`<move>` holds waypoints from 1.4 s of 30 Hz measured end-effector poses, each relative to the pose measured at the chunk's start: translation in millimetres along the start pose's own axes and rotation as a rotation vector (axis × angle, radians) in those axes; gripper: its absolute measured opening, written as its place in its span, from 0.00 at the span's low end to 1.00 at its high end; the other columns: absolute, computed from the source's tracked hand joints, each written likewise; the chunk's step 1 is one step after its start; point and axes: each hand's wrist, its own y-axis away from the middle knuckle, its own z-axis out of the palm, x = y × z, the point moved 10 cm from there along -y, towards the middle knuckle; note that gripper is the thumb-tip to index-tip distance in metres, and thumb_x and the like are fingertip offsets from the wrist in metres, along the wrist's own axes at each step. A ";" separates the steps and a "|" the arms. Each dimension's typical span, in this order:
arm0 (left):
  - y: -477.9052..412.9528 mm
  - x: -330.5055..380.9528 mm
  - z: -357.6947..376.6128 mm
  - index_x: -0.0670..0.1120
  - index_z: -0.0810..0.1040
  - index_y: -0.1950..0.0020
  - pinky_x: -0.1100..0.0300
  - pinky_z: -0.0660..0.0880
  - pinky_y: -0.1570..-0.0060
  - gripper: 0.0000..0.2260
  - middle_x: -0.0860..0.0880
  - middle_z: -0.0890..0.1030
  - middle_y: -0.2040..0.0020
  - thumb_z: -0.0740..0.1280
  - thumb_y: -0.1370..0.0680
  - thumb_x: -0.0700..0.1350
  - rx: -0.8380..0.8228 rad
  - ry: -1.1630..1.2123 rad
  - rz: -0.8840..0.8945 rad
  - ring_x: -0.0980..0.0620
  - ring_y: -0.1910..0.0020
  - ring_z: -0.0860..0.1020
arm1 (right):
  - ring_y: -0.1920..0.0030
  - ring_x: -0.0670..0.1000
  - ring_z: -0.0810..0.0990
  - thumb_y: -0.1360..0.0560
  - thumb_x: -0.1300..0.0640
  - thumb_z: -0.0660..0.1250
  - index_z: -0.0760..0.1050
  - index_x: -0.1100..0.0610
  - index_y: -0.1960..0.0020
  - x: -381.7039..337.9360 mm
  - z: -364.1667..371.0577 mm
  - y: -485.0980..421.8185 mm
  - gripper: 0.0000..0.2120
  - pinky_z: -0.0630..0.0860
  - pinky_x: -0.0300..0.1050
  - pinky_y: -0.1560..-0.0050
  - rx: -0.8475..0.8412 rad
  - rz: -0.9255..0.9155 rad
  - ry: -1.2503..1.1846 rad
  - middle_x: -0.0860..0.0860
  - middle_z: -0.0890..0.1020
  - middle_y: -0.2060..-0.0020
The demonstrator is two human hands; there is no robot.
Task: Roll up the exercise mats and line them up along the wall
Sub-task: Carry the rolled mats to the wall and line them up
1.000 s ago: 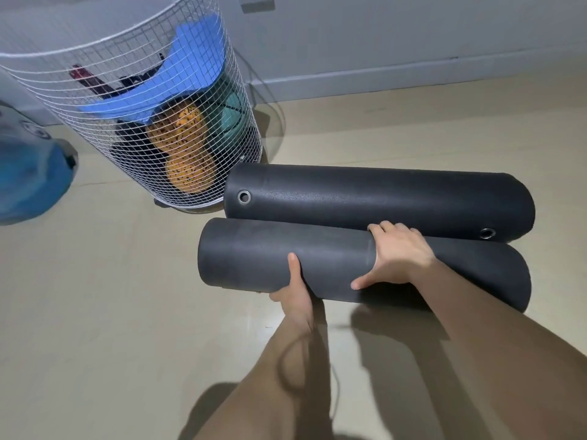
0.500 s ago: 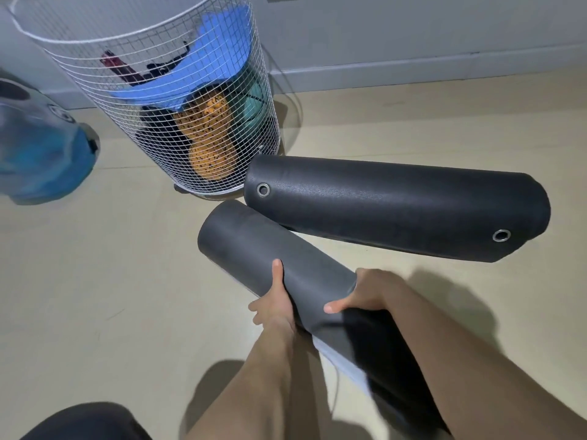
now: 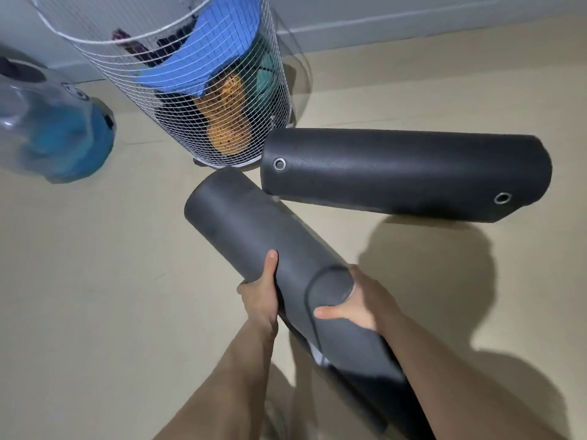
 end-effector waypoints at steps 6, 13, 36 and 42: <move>126.1 98.9 3.5 0.43 0.77 0.34 0.52 0.80 0.39 0.43 0.51 0.84 0.42 0.81 0.41 0.68 -0.084 -0.154 0.143 0.50 0.44 0.83 | 0.40 0.48 0.78 0.48 0.36 0.86 0.67 0.34 0.32 -33.6 -57.7 132.4 0.49 0.76 0.47 0.42 0.099 0.022 -0.330 0.37 0.79 0.41; 314.1 164.6 150.3 0.44 0.80 0.38 0.62 0.79 0.50 0.38 0.52 0.86 0.45 0.83 0.39 0.65 -0.314 -0.367 0.283 0.57 0.50 0.85 | 0.42 0.50 0.81 0.53 0.31 0.81 0.69 0.39 0.29 9.2 -216.9 274.1 0.54 0.78 0.49 0.41 0.291 0.123 -0.513 0.38 0.82 0.43; 728.2 56.8 904.2 0.46 0.78 0.34 0.49 0.81 0.40 0.55 0.52 0.84 0.42 0.76 0.51 0.79 -0.788 -0.634 0.407 0.48 0.44 0.83 | 0.40 0.49 0.78 0.39 0.36 0.84 0.68 0.49 0.26 412.1 -874.8 388.2 0.48 0.74 0.46 0.39 0.750 0.239 -0.720 0.41 0.76 0.42; 756.6 37.5 1084.5 0.45 0.77 0.32 0.48 0.80 0.38 0.49 0.50 0.84 0.39 0.77 0.43 0.76 -0.763 -0.619 0.379 0.47 0.43 0.82 | 0.37 0.53 0.79 0.42 0.31 0.82 0.67 0.48 0.26 499.1 -1038.1 335.2 0.51 0.78 0.53 0.36 0.702 0.257 -0.625 0.45 0.79 0.36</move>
